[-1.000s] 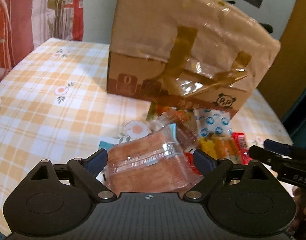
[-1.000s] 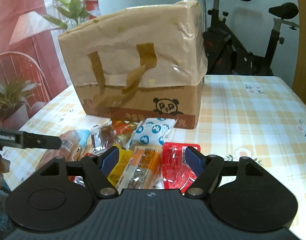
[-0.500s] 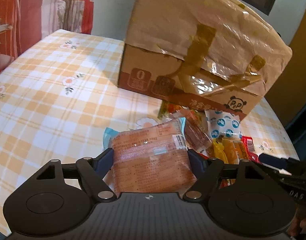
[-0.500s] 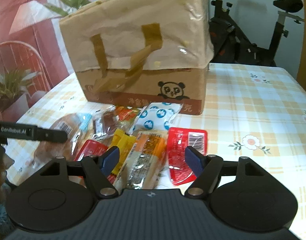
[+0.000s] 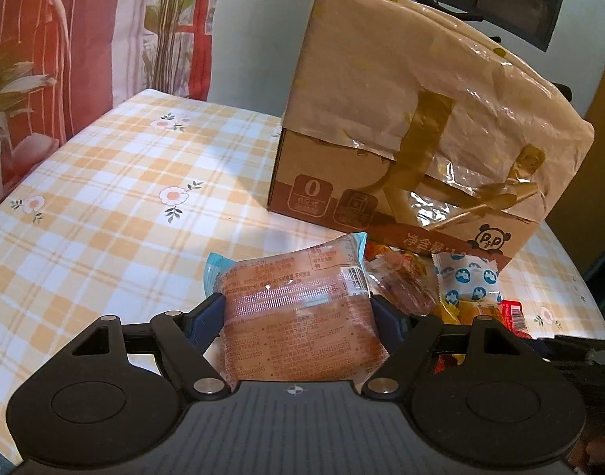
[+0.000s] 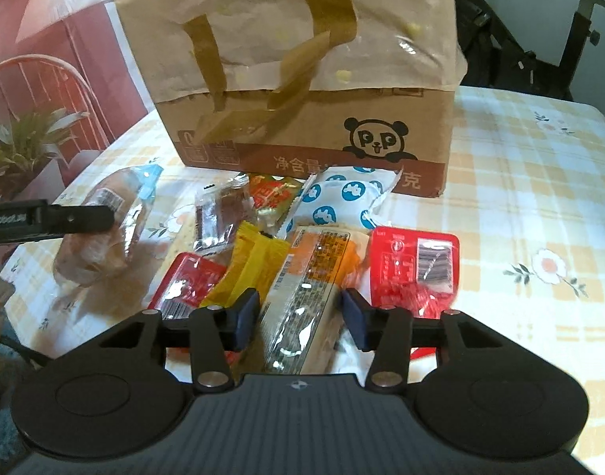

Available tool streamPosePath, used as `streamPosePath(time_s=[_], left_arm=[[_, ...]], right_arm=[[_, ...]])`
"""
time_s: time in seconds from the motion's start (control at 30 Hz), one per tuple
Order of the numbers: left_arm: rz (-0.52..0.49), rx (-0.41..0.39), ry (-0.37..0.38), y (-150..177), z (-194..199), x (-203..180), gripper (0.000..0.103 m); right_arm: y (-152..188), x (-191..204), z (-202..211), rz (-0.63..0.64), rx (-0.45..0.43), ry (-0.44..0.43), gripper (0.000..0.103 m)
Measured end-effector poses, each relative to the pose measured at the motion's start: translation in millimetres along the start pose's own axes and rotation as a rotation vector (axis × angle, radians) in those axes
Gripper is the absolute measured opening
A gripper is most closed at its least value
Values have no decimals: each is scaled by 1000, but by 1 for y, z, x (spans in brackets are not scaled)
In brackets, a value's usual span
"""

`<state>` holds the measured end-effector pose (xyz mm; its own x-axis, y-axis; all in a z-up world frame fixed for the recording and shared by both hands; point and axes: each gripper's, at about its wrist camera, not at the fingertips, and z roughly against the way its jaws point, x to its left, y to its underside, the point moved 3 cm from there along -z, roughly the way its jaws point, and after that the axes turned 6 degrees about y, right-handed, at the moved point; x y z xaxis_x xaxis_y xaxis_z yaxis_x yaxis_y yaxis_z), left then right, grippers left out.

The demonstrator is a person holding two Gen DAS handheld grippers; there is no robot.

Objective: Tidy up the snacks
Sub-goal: 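Grasp the pink pastry pack with the left tool while the right tool grasps a snack stick, then carry the pastry pack and orange snack stick up over the box with both tools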

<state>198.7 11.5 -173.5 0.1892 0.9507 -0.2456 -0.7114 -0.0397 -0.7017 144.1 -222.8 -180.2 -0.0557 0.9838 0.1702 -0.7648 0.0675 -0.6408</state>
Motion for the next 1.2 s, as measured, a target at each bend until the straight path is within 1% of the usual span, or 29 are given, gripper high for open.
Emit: streamPosePath(time_s=[0.1, 0.3, 0.6, 0.8, 0.97, 1.2], left_arm=[[-1, 0, 4, 0, 1, 0, 80], [-2, -7, 3, 0, 2, 0, 80], [-8, -38, 4, -3, 8, -1, 80], [-20, -56, 5, -4, 11, -4, 80], [-29, -85, 0, -6, 17, -5, 80], [-38, -121, -1, -9, 26, -6, 80]], right_arm=[[-3, 1, -8, 14, 11, 20, 54], [-3, 3, -11, 33, 4, 35, 56], [3, 0, 1, 9, -23, 31, 47], [2, -5, 16, -8, -72, 33, 46], [-2, 0, 26, 13, -111, 25, 46], [-8, 6, 44, 40, -191, 17, 46]])
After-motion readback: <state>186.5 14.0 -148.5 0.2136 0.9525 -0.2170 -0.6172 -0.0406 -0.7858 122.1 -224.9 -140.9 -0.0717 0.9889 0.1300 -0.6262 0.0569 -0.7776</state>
